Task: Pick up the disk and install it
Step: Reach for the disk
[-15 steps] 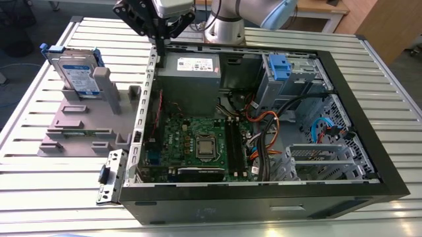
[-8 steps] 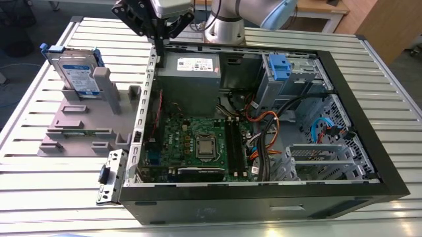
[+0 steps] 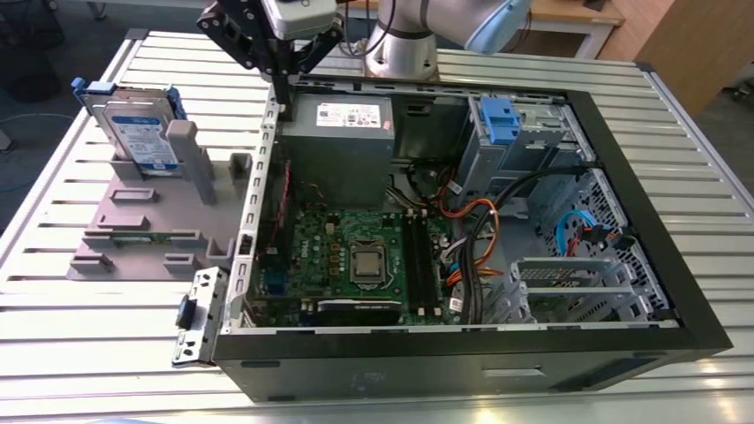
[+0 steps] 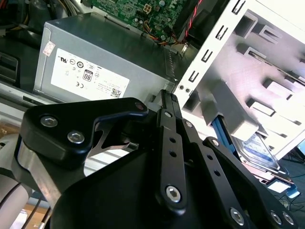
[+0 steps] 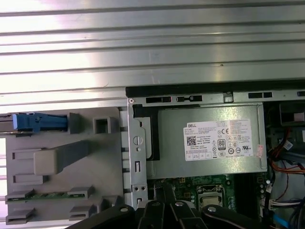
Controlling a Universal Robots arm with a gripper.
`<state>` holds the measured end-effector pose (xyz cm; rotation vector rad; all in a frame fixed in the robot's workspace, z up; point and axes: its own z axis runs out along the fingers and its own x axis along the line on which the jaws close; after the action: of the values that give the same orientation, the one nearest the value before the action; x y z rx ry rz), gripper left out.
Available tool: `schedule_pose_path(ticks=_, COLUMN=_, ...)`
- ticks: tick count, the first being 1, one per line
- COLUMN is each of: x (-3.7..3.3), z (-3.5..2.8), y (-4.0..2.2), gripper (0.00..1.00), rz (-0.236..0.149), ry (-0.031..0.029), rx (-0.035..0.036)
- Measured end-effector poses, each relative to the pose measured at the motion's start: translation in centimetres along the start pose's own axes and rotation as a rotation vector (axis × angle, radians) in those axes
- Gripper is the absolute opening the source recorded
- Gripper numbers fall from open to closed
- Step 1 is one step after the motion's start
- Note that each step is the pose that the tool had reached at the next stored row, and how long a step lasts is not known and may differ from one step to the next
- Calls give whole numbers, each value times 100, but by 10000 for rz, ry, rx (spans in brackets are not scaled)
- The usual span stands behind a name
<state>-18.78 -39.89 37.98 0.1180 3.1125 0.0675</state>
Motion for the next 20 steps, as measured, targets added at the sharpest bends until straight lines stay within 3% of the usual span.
schedule_pose_path(ticks=2, x=103, z=23, y=-9, gripper=11, rz=0, ry=0, rx=0)
schedule_pose_path(ticks=20, x=161, z=28, y=-14, gripper=11, rz=0, ry=0, rx=0)
